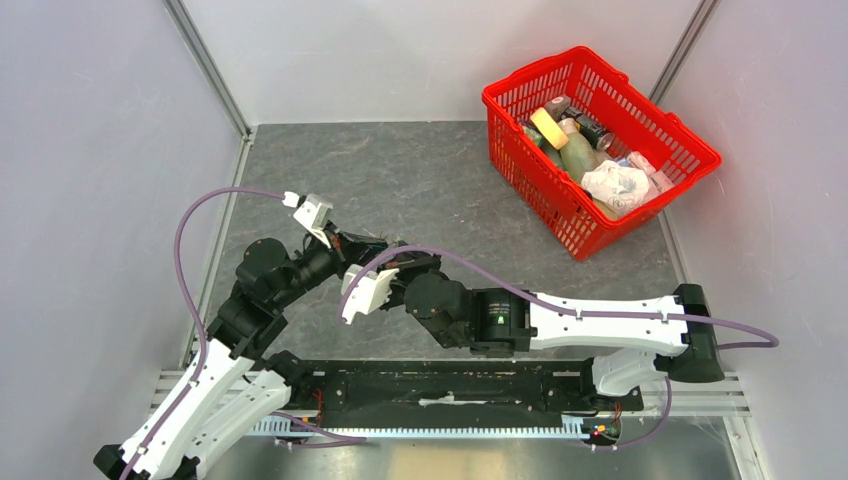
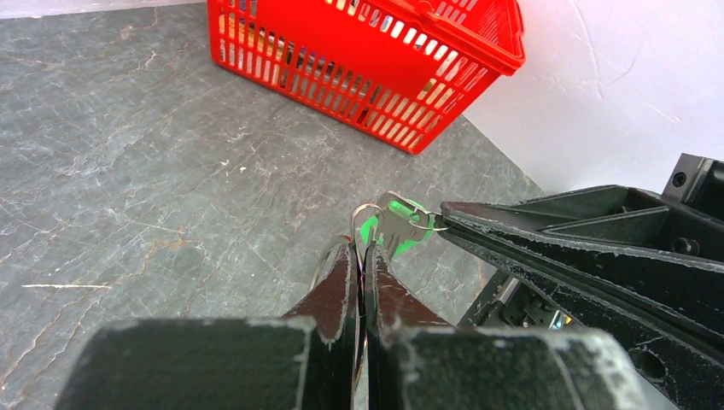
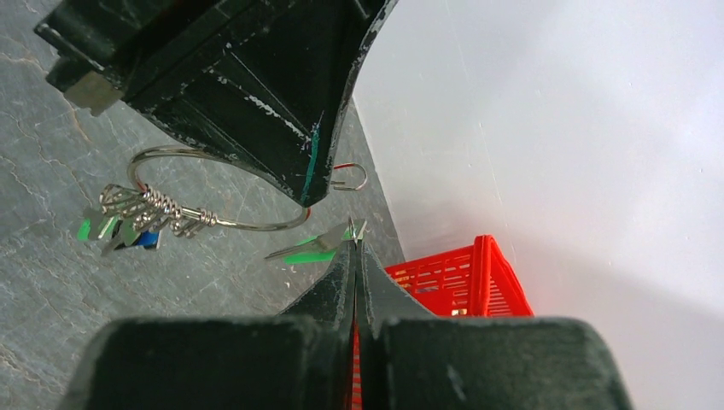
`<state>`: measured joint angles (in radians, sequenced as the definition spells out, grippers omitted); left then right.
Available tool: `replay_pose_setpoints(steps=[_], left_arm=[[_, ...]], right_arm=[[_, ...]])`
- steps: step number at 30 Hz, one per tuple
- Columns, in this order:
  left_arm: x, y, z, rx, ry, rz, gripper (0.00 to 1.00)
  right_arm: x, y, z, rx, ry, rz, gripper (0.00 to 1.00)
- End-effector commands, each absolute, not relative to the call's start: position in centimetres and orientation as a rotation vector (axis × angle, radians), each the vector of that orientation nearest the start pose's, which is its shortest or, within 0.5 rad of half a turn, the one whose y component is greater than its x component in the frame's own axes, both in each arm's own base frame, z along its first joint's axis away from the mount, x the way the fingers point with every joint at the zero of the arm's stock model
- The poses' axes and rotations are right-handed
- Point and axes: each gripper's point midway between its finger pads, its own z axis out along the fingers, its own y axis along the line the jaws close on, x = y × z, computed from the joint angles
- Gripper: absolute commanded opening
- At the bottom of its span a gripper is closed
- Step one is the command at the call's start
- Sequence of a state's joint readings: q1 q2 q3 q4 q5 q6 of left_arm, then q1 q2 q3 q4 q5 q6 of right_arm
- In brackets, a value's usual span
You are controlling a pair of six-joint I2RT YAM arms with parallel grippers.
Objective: Put the keys on the keyring
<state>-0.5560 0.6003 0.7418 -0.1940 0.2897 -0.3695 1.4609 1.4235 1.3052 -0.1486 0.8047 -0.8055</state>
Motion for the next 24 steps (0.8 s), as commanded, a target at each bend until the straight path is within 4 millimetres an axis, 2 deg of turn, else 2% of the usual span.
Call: replay_pose_setpoints(steps=[1, 24], left_arm=[[19.09, -19.69, 33.46, 0.385, 1.583, -0.968, 0.02], [18.97, -19.78, 33.46, 0.391, 1.580, -0.976, 0.02]], right_arm=[[19.15, 38.16, 34.11, -1.246, 1.199, -0.206, 0.00], [19.21, 39.04, 33.98, -1.255, 1.213, -0.123, 0.00]])
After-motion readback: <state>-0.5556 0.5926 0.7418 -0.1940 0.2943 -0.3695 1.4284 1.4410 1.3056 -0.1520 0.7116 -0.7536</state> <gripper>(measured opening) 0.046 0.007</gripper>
